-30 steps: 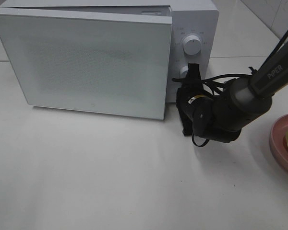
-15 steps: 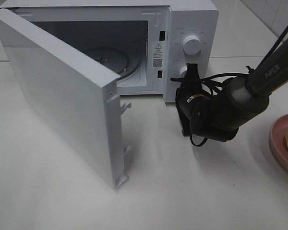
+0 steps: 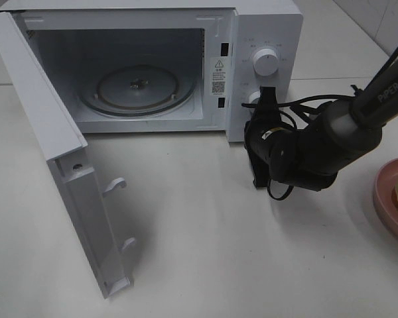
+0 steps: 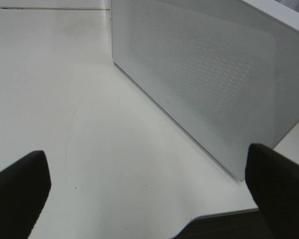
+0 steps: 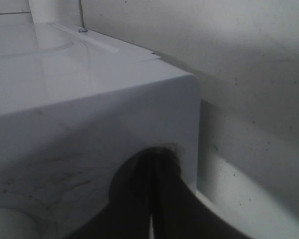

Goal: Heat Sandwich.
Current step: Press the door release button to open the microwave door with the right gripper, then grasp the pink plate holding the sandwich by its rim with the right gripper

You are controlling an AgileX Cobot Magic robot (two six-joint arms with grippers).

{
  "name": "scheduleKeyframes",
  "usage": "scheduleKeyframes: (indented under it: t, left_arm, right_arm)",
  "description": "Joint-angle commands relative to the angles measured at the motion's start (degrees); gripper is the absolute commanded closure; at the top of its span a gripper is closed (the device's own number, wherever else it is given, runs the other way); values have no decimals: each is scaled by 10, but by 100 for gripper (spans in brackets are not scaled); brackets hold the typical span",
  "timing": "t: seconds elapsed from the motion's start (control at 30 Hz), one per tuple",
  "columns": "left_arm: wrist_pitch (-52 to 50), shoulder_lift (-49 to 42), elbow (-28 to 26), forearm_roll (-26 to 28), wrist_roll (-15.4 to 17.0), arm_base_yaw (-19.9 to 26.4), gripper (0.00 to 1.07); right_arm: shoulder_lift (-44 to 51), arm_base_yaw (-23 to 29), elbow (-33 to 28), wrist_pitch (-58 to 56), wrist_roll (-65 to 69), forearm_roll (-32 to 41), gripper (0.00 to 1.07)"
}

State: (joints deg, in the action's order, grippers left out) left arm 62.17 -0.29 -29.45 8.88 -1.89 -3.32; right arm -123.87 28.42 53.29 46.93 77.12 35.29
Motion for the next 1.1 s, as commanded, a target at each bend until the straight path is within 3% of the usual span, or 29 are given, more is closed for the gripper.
scheduleKeyframes:
  t: [0.03, 0.73, 1.1]
  left_arm:
    - [-7, -13, 0, 1, -1, -3, 7]
    - [-7, -13, 0, 1, -1, -3, 7]
    - [-7, -13, 0, 1, -1, -3, 7]
  right_arm:
    - [22, -14, 3, 51, 7, -50, 107]
    - [107, -14, -107, -56, 13, -102, 107]
    - [206, -14, -170, -146, -28, -183, 105]
